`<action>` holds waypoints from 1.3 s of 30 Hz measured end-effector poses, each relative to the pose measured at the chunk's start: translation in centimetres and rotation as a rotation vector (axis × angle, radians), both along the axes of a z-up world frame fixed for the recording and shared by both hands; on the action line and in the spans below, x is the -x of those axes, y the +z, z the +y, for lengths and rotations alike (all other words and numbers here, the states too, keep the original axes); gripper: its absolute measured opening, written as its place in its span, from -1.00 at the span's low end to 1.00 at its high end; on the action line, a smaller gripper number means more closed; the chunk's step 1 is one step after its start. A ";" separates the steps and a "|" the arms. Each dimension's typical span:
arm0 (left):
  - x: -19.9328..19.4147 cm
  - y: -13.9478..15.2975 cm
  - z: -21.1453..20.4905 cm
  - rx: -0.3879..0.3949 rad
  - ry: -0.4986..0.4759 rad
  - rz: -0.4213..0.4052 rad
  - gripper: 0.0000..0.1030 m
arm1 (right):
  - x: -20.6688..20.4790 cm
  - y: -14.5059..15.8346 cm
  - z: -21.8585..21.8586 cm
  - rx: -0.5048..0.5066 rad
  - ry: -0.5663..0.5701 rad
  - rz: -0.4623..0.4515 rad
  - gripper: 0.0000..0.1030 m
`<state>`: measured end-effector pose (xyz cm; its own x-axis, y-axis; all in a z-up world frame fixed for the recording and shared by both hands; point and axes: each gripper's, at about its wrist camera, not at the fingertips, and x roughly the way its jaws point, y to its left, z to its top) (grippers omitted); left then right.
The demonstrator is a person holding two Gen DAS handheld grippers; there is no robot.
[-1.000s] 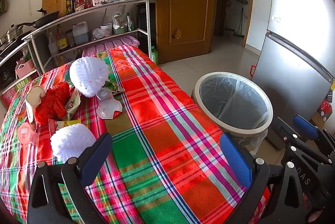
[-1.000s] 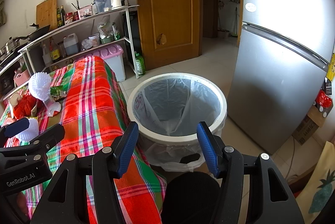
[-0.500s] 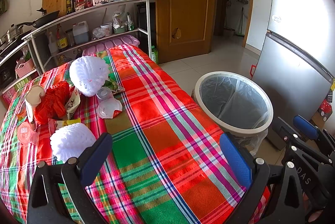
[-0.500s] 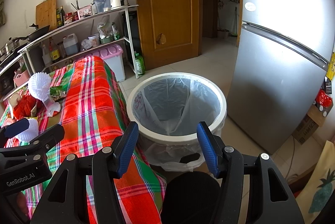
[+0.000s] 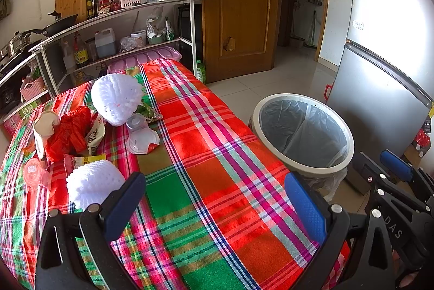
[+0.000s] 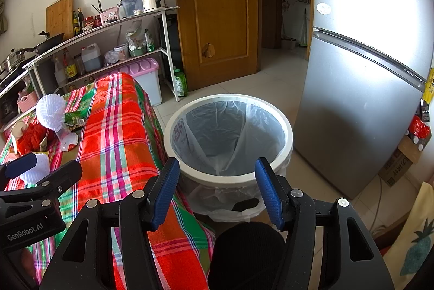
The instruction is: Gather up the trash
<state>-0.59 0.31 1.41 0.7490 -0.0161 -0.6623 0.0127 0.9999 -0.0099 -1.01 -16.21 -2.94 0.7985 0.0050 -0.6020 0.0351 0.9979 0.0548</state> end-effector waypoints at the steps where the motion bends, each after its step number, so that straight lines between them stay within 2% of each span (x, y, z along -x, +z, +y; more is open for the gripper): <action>1: 0.0 0.0 0.0 0.000 -0.001 0.000 1.00 | 0.0 0.0 0.0 0.000 0.000 0.000 0.14; 12: 0.1 0.1 0.0 0.000 -0.001 -0.003 1.00 | 0.0 0.0 0.0 -0.001 0.000 -0.001 0.14; 18: 1.4 0.9 2.3 0.012 0.010 -0.034 1.00 | -0.2 0.4 0.2 -0.028 0.035 -0.016 0.14; 22: 2.3 1.2 5.4 0.033 0.067 -0.038 1.00 | -1.0 0.5 1.0 -0.046 0.077 -0.014 0.14; 26: 3.3 1.1 8.7 0.005 0.158 -0.037 1.00 | -1.5 0.5 2.7 -0.045 0.130 -0.010 0.14; 32: 4.1 -0.1 13.2 0.013 0.282 0.005 1.00 | -2.3 0.8 6.0 -0.050 0.243 -0.019 0.14; 36: 4.3 -0.7 15.2 0.057 0.315 0.032 1.00 | -3.2 0.9 8.5 -0.040 0.329 -0.019 0.14; 39: 3.8 -0.7 15.4 0.081 0.300 0.032 1.00 | -4.3 1.0 10.2 -0.030 0.378 -0.012 0.14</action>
<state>-4.43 15.74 0.67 0.7075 0.1487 -0.6909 -0.2841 0.9550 -0.0854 3.34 -5.99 -1.93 0.7442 0.3181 -0.5874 -0.3361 0.9382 0.0823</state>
